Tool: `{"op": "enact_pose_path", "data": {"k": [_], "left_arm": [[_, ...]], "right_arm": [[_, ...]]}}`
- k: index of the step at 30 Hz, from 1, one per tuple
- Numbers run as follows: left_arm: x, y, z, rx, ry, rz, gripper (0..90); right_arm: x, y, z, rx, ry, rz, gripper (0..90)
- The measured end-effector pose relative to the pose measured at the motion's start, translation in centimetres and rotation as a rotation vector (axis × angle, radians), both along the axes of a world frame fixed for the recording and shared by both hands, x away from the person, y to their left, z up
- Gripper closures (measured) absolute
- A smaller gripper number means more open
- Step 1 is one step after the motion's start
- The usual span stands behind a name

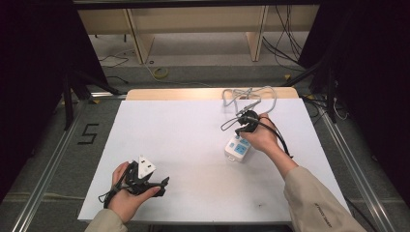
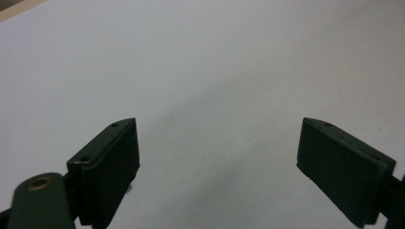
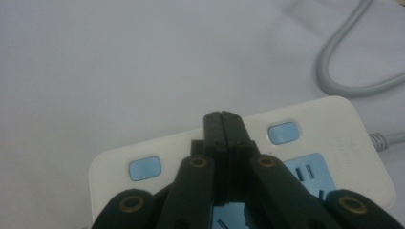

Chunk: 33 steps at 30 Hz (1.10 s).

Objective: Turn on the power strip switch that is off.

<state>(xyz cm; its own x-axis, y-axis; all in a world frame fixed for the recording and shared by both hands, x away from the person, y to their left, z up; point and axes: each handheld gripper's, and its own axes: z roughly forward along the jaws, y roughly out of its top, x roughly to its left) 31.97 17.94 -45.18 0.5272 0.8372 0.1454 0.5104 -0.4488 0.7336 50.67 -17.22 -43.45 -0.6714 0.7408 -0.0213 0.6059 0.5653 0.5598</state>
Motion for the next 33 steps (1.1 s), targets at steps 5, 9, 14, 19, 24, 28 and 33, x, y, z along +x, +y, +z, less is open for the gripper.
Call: {"op": "enact_pose_path", "data": {"k": [5,9,14,19,24,28,33], "left_arm": [[0.0,-0.01,0.0,0.003,0.002,-0.001,14.0],[0.0,-0.01,0.0,0.001,0.001,0.0,14.0],[0.01,0.0,0.0,0.003,0.002,-0.001,14.0],[0.0,0.01,0.0,0.002,0.001,-0.001,14.0],[0.01,0.02,-0.01,0.003,0.0,0.001,14.0],[0.0,0.03,0.0,0.002,-0.001,0.002,13.9],[0.02,0.04,-0.01,0.002,0.0,0.002,13.9]], "right_arm": [[0.04,0.17,0.01,-0.013,0.011,-0.001,90.0],[0.1,0.23,-0.12,-0.02,0.012,-0.001,90.0],[0.22,0.26,-0.23,-0.019,0.013,-0.003,90.0],[0.35,0.39,-0.19,-0.022,0.017,-0.001,90.0],[0.41,0.56,-0.07,-0.028,0.019,0.0,90.0],[0.43,0.67,-0.17,-0.04,0.027,0.004,90.0],[0.48,0.72,-0.27,-0.046,0.03,0.007,90.0]]}}
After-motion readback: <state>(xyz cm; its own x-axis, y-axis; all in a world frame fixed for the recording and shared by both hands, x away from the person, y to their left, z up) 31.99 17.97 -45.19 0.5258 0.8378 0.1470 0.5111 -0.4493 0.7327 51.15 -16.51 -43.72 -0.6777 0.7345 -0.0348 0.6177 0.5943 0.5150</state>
